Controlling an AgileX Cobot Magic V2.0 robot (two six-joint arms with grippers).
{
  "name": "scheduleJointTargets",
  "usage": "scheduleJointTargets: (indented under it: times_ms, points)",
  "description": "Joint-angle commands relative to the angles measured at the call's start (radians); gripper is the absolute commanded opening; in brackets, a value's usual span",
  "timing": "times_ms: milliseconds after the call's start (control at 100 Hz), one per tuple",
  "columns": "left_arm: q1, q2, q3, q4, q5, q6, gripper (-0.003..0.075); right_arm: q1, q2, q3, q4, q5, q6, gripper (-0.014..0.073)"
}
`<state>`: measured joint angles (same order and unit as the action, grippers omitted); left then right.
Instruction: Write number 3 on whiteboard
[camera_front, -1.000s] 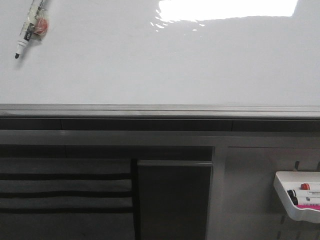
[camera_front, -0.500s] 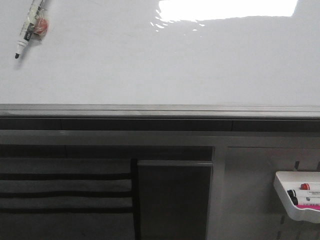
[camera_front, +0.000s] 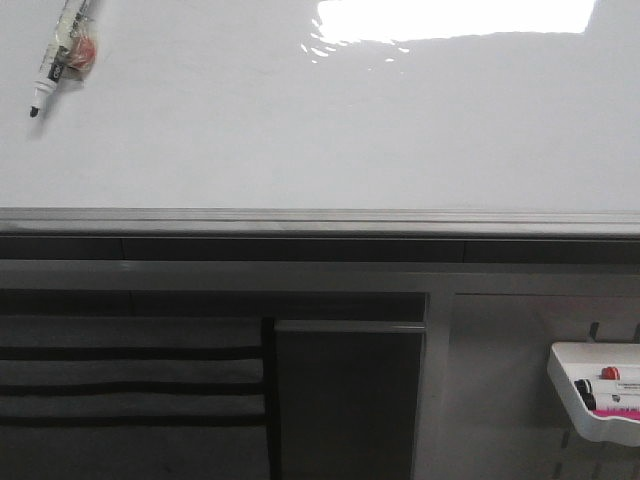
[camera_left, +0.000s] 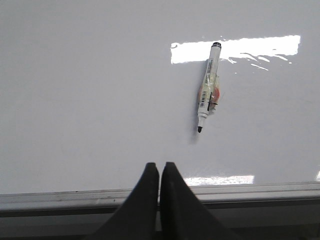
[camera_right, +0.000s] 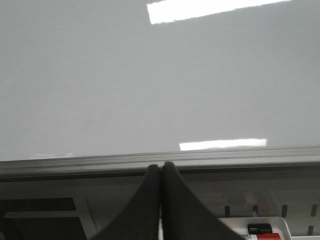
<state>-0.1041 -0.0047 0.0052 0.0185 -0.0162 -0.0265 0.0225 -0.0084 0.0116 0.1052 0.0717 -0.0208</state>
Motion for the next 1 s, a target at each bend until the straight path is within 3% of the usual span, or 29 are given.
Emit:
scheduleJointTargets:
  times_ms: [0, 390, 560, 660, 770, 990]
  points:
    - [-0.002, -0.026, 0.008, -0.001, -0.079, -0.010, -0.0020, -0.003, -0.015, 0.026, -0.003, -0.085, -0.009, -0.0069]
    - [-0.002, -0.026, 0.006, -0.001, -0.100, -0.010, -0.0020, -0.003, -0.015, 0.017, 0.014, -0.114, 0.011, -0.0069]
    - [-0.004, -0.024, -0.053, -0.081, -0.111, -0.010, -0.0020, -0.003, -0.015, -0.083, 0.036, 0.022, 0.014, -0.0069]
    - [-0.004, 0.007, -0.142, -0.085, -0.019, -0.010, -0.0020, -0.003, -0.004, -0.177, 0.036, 0.134, 0.014, -0.0069]
    - [-0.004, 0.083, -0.285, -0.085, 0.176, -0.010, -0.0020, -0.003, 0.046, -0.281, 0.036, 0.236, -0.024, -0.0069]
    - [-0.004, 0.288, -0.543, -0.083, 0.474, 0.091, -0.0020, -0.003, 0.233, -0.524, 0.036, 0.389, -0.215, -0.0069]
